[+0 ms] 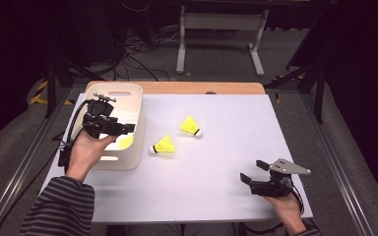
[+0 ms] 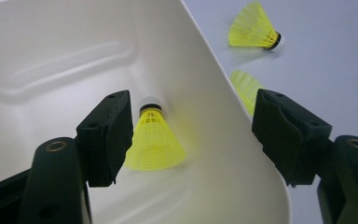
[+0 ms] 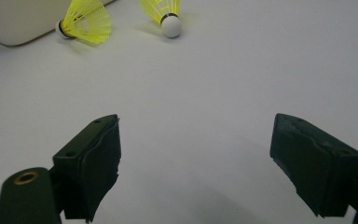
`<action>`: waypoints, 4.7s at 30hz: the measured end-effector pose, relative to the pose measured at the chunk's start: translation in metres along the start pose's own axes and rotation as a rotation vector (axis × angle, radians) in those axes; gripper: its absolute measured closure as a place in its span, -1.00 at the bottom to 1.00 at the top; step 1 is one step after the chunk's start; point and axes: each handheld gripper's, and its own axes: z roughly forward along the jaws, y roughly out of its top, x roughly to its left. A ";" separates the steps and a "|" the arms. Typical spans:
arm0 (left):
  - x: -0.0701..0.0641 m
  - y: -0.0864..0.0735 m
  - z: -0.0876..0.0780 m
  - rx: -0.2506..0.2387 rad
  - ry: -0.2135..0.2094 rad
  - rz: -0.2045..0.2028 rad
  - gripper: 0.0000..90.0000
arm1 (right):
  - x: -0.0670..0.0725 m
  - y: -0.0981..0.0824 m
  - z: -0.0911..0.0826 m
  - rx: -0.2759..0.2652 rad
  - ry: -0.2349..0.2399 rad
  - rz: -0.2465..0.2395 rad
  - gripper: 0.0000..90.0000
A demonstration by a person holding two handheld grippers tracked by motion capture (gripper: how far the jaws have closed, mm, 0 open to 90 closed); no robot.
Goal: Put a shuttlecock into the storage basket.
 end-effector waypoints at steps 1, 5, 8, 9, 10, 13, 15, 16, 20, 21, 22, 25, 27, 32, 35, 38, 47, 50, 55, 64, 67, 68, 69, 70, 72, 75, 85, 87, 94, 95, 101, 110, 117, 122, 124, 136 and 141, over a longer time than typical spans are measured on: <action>-0.001 0.000 0.000 0.003 -0.002 0.002 -0.32 | 0.000 0.000 0.000 -0.001 -0.001 0.000 -0.62; -0.003 0.003 0.000 0.012 -0.008 0.007 -0.29 | 0.000 0.000 0.000 0.000 0.001 0.000 -0.62; -0.005 0.005 0.000 0.019 -0.016 0.011 -0.28 | 0.000 0.000 0.000 0.001 0.001 0.000 -0.62; -0.006 0.005 0.000 0.017 -0.012 0.012 -0.27 | 0.000 0.000 0.000 0.001 0.001 -0.001 -0.62; -0.007 0.006 0.000 0.022 -0.010 0.015 -0.27 | 0.000 0.000 0.000 0.001 0.001 0.000 -0.62; -0.011 0.009 0.002 0.031 -0.007 0.031 -0.24 | 0.000 0.000 0.000 0.002 0.002 -0.001 -0.62; -0.013 0.010 0.002 0.029 -0.013 0.041 -0.23 | 0.000 0.000 0.000 0.001 0.002 -0.001 -0.62; -0.014 0.011 0.002 0.029 -0.015 0.034 -0.23 | 0.000 0.000 0.000 0.001 0.002 -0.001 -0.62; -0.019 0.014 0.003 0.036 -0.014 0.052 -0.22 | 0.000 0.000 0.000 0.002 0.001 0.000 -0.62; -0.020 0.014 0.002 0.034 -0.016 0.052 -0.22 | 0.000 0.000 0.000 0.002 0.002 0.000 -0.62; -0.022 0.015 0.002 0.031 -0.016 0.057 -0.22 | 0.000 0.000 0.000 0.001 0.002 0.000 -0.62; -0.025 0.017 0.003 0.032 -0.024 0.065 -0.22 | 0.000 0.000 0.000 0.001 0.000 0.002 -0.62; -0.026 0.019 0.003 0.039 -0.025 0.073 -0.22 | 0.000 0.000 0.000 0.002 -0.001 0.005 -0.62; -0.031 0.023 0.003 0.040 -0.031 0.087 -0.22 | -0.001 0.000 0.000 -0.004 -0.004 0.011 -0.62; -0.034 0.027 0.002 0.045 -0.029 0.100 -0.22 | 0.000 0.000 0.000 -0.002 -0.003 0.008 -0.62; -0.037 0.029 0.002 0.048 -0.029 0.108 -0.22 | -0.001 0.000 -0.001 -0.005 -0.006 0.011 -0.62; -0.046 0.032 0.004 0.052 -0.038 0.127 -0.22 | -0.001 0.000 -0.001 -0.003 -0.005 0.010 -0.62; -0.050 0.033 0.004 0.047 -0.044 0.134 -0.22 | -0.001 0.000 -0.001 -0.007 -0.006 0.012 -0.62; -0.057 0.034 0.006 0.046 -0.056 0.147 -0.21 | 0.000 0.000 0.000 -0.004 -0.001 0.008 -0.62; -0.072 0.034 0.015 0.071 -0.050 0.184 -0.21 | 0.000 0.000 -0.002 -0.008 -0.002 0.012 -0.62; -0.077 0.035 0.019 0.078 -0.048 0.191 -0.21 | 0.000 0.000 -0.003 -0.014 0.001 0.009 -0.62; -0.078 0.035 0.020 0.081 -0.047 0.195 -0.21 | 0.000 0.000 -0.003 -0.014 0.001 0.008 -0.62; -0.079 0.035 0.020 0.081 -0.051 0.194 -0.21 | 0.000 0.000 -0.003 -0.012 0.004 0.007 -0.62; -0.080 0.035 0.021 0.082 -0.051 0.193 -0.21 | 0.000 0.000 -0.003 -0.011 0.004 0.006 -0.62; -0.083 0.036 0.023 0.084 -0.055 0.195 -0.21 | 0.000 0.000 -0.003 -0.012 0.005 0.005 -0.62; -0.088 0.035 0.025 0.082 -0.053 0.202 -0.21 | 0.000 0.000 -0.003 -0.013 0.005 0.006 -0.62; -0.102 0.032 0.038 0.103 -0.067 0.226 -0.22 | 0.001 0.000 -0.002 -0.013 0.012 -0.001 -0.62; -0.104 0.031 0.040 0.111 -0.070 0.236 -0.22 | 0.001 0.000 -0.003 -0.013 0.012 0.000 -0.62; -0.112 0.029 0.047 0.128 -0.076 0.251 -0.22 | 0.001 0.000 -0.003 -0.014 0.014 -0.002 -0.62; -0.113 0.029 0.048 0.129 -0.078 0.246 -0.22 | 0.001 0.000 -0.003 -0.015 0.015 -0.002 -0.62; -0.115 0.028 0.053 0.136 -0.075 0.248 -0.22 | 0.001 0.000 -0.003 -0.014 0.016 -0.002 -0.62; -0.118 0.027 0.062 0.152 -0.072 0.247 -0.23 | 0.001 0.000 -0.003 -0.014 0.016 -0.002 -0.62; -0.122 0.026 0.071 0.164 -0.055 0.247 -0.24 | 0.002 0.000 -0.003 -0.014 0.016 -0.003 -0.62; -0.125 0.026 0.079 0.184 -0.039 0.255 -0.24 | 0.002 0.000 -0.003 -0.013 0.017 -0.002 -0.62; -0.125 0.026 0.082 0.188 -0.041 0.242 -0.24 | 0.002 0.000 -0.003 -0.013 0.017 -0.003 -0.62; -0.126 0.025 0.102 0.221 -0.011 0.222 -0.25 | 0.002 0.000 -0.002 -0.010 0.020 -0.006 -0.62; -0.123 0.026 0.108 0.233 0.001 0.203 -0.25 | 0.002 0.000 -0.002 -0.010 0.021 -0.006 -0.62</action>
